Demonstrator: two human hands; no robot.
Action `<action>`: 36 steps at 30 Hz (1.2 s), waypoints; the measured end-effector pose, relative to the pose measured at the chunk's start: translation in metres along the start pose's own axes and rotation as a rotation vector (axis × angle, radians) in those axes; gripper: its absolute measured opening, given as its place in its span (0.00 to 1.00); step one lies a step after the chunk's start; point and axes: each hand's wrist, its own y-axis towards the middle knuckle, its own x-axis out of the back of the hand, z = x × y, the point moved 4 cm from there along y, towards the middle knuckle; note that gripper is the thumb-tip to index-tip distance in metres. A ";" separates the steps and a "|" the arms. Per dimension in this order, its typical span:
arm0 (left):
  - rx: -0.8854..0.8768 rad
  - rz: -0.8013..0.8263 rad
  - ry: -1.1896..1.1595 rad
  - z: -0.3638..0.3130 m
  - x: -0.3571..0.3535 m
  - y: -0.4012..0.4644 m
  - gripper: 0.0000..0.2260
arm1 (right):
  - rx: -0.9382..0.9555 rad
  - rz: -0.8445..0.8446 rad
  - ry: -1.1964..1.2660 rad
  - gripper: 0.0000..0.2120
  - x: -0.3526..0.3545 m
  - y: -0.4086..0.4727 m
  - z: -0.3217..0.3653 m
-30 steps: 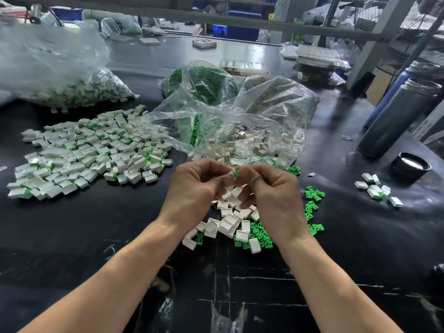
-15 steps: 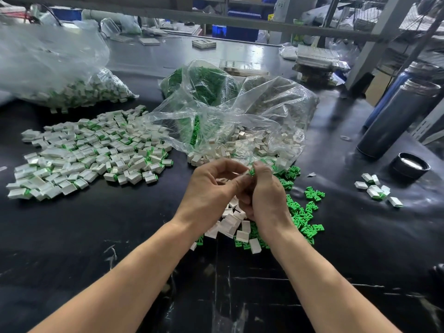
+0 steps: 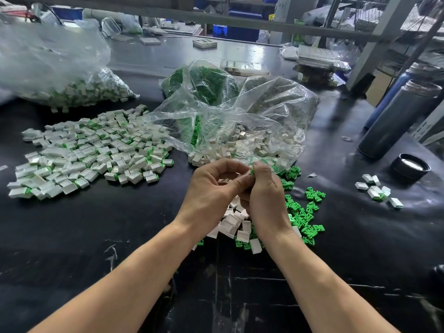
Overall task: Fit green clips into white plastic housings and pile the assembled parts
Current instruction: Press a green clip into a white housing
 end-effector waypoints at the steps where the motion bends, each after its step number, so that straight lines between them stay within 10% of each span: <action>1: 0.001 0.000 0.005 0.000 -0.001 0.000 0.05 | 0.011 -0.017 -0.031 0.22 0.000 0.000 0.001; 36: -0.031 -0.062 0.082 0.001 -0.002 0.001 0.02 | 0.080 -0.041 -0.163 0.28 0.003 0.004 -0.001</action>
